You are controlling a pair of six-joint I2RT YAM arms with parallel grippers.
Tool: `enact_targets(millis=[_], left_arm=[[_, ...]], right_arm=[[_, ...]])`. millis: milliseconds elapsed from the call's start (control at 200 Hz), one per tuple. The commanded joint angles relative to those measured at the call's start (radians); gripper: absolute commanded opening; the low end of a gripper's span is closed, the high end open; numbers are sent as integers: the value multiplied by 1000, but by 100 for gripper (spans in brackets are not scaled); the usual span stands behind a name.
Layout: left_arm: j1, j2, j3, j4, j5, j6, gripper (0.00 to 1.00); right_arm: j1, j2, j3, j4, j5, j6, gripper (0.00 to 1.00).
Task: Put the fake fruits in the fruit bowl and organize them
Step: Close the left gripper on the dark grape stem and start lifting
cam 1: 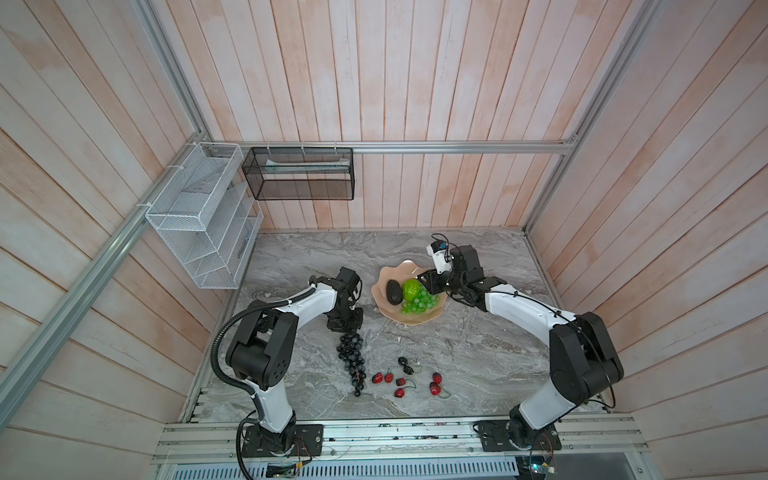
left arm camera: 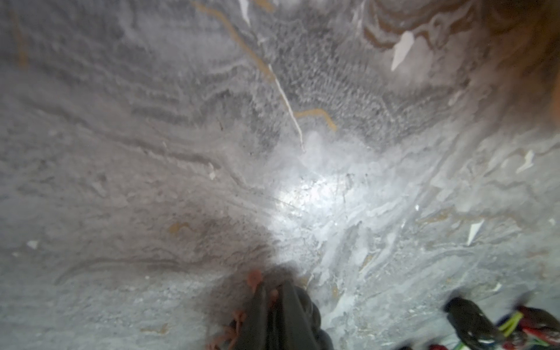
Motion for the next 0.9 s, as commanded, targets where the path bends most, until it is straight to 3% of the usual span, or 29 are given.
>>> enact_targets(millis=[0,150,895], left_arm=[[-1,-54,-9,-14,13,-4,4],[-1,-109,-43,-2,34,-19,0],[11,-413,-85,-7,217,-93,0]], right_arm=[[-1,-25,-21,26,12,2,28],[-2,-31,-21,29,7,8,28],[-2,-91,-19,41,7,29,27]])
